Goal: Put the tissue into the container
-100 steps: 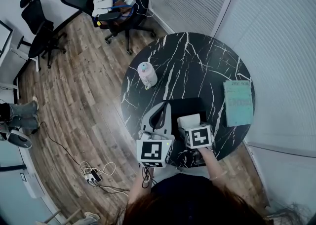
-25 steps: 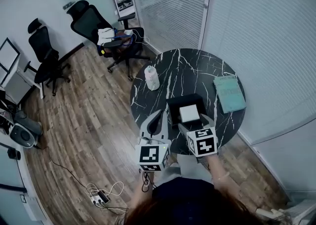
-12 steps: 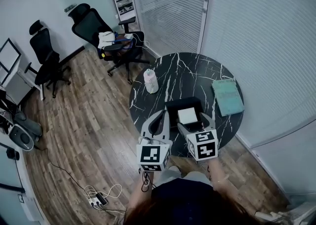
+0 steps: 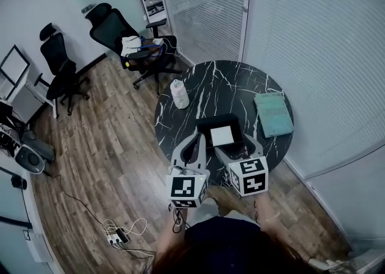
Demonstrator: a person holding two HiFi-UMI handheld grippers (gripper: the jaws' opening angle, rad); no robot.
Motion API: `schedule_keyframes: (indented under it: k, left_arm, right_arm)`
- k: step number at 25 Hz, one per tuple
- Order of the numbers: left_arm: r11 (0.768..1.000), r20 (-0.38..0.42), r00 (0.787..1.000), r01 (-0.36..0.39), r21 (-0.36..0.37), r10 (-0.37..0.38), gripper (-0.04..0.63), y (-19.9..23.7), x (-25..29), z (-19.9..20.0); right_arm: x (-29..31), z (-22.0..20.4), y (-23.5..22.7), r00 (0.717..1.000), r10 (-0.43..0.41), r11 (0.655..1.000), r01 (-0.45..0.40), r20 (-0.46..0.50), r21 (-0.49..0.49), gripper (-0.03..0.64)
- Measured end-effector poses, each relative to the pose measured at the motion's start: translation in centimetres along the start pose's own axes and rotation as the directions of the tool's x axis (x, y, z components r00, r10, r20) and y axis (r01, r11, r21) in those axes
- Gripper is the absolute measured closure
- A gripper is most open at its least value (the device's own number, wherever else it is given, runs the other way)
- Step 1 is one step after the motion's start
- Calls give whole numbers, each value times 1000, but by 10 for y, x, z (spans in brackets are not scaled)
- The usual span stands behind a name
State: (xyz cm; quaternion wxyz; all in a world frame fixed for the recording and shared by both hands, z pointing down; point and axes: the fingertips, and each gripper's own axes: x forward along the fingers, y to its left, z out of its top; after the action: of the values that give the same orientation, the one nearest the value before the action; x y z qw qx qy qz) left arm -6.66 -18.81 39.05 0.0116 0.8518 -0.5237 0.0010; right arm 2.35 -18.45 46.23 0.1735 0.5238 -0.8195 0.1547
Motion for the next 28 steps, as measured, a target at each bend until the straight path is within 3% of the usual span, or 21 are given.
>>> schedule_keyframes:
  k: [4,6,8,16,28]
  left_arm:
    - [1000,2,1000,-9,13,9,566,-13,-8,1]
    - [1000,3,1000,-17,16,17,566,-19,-13,2]
    - [999,2,1000,-25,20,25,566,-24,-18,2]
    - [998,-1,999,-48,29,48,566,-40,-41,5]
    - [998,0,999,-47,49,47,566,-76,-67,8]
  right_arm:
    - [-11,0,-2,1000,14,1000,-14,14,-9,207]
    - [-20,3,-7,999,-25,1000,26,40,-15,250]
    - [-29,5,-17,992,-98,994,102,81,-44,491]
    - [-53,-1,-13,992,-88,994,94,95,-63,482]
    - [-97,-4,-7,985,-71,995,81,155,-59,561]
